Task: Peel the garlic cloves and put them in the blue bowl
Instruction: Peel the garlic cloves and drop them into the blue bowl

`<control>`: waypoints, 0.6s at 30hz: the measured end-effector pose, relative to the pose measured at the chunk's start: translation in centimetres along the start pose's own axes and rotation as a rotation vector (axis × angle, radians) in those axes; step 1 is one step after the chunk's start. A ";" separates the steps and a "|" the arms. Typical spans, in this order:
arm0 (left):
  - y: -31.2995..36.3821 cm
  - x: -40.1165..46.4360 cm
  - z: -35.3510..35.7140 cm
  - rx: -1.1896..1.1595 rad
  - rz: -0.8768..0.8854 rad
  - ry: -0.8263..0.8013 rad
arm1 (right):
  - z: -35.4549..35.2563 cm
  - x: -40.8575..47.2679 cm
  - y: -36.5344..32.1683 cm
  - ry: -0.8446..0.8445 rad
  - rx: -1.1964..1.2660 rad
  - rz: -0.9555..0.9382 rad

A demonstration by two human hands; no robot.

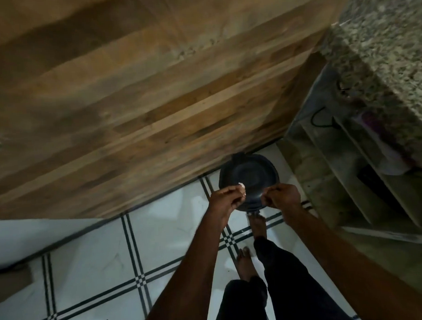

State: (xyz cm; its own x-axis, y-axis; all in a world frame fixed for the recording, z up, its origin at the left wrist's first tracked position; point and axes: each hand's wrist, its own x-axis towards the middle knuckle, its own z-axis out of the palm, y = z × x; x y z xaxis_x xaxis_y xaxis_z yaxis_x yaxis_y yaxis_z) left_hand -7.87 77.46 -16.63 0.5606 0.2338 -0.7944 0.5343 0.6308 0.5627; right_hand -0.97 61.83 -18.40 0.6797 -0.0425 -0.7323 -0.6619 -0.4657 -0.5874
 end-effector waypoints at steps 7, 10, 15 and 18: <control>-5.1 12.1 -1.3 0.060 -0.132 -0.102 | 3.8 11.4 5.7 -0.027 0.056 0.182; -7.7 17.6 -1.7 0.146 -0.159 -0.133 | 6.5 17.8 8.6 0.010 0.005 0.204; -12.2 28.2 -1.9 0.525 -0.048 0.048 | 10.7 25.8 11.0 0.041 -0.161 0.177; -13.7 32.5 -1.9 0.853 0.131 0.118 | 12.2 28.2 11.3 0.170 -0.430 0.069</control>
State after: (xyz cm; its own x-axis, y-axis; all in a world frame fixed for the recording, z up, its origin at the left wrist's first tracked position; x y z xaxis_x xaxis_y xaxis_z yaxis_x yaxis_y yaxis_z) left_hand 1.83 77.78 -50.61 0.6067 0.3706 -0.7033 0.7881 -0.1648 0.5931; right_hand 6.85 66.14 -49.89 0.7047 -0.2138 -0.6765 -0.5406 -0.7793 -0.3169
